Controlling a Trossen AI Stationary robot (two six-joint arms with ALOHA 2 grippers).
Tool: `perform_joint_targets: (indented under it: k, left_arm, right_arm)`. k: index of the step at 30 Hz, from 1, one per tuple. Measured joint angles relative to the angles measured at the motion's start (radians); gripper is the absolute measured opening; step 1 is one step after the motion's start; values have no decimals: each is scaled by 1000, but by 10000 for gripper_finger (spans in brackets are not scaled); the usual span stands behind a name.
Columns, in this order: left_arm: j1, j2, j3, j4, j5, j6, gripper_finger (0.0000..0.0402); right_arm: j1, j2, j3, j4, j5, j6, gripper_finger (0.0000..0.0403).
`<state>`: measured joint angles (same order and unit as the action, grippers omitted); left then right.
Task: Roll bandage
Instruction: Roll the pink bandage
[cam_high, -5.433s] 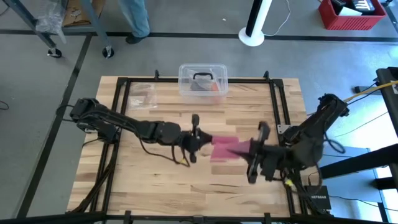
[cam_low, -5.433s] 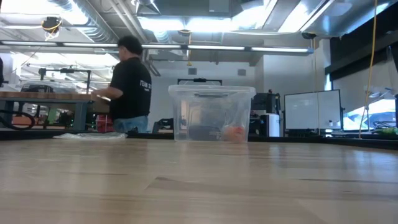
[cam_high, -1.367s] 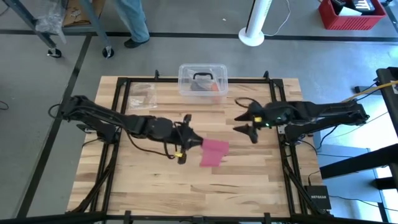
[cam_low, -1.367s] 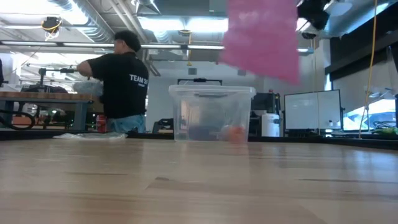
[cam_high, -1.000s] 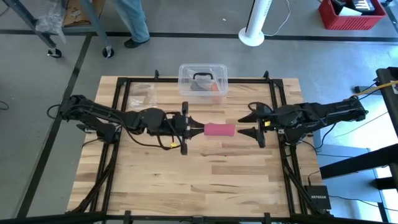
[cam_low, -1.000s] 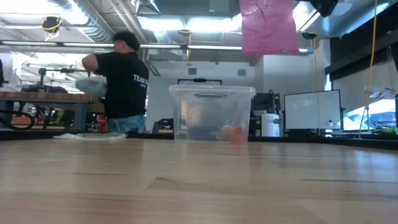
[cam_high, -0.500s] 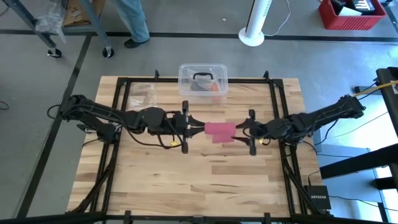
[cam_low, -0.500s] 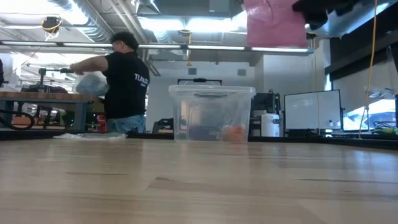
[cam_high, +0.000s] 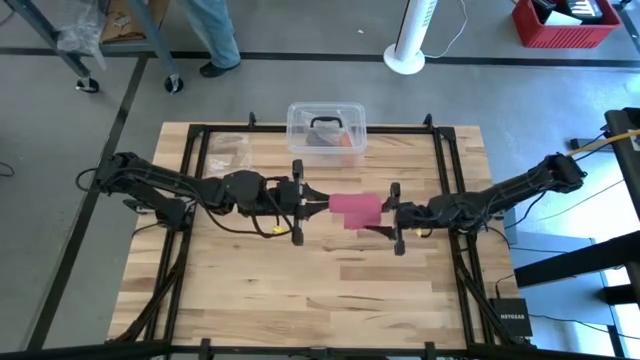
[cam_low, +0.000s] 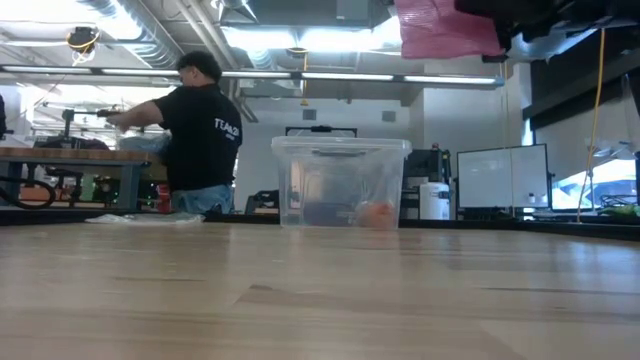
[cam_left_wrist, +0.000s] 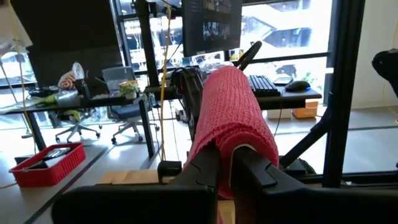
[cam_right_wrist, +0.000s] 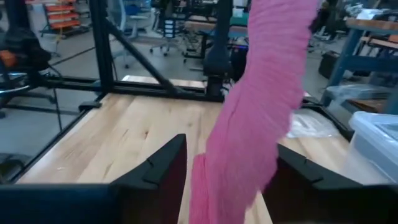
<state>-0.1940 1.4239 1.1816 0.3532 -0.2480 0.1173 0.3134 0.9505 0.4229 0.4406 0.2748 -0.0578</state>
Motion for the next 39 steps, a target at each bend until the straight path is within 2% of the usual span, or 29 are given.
perform_joint_targets:
  k: [4,7,11,13,15,18,22,25,30,39]
  left_arm:
    - [0,0,0,0,1,0,13]
    - [0,0,0,1,1,4,13]
    - [1,0,0,5,1,21,13]
    - [1,0,0,5,1,27,13]
    - [5,0,0,18,1,29,13]
    - [12,0,0,54,1,30,13]
    - [28,1,0,99,2,43,13]
    - [45,1,0,118,5,42,13]
    - [75,1,0,161,51,23,13]
    - [119,24,0,234,-18,146,13]
  right_arm:
    - [0,55,6,64,2,-20,178]
    - [0,68,12,96,4,-44,162]
    - [0,71,12,79,61,-56,90]
    - [0,71,12,75,64,-59,36]
    - [1,71,12,74,42,-78,12]
    - [27,75,12,75,34,-78,18]
    - [82,75,12,74,53,-102,5]
    - [125,76,12,79,103,-108,9]
    - [183,76,14,83,129,-133,5]
    - [271,161,167,42,143,-141,4]
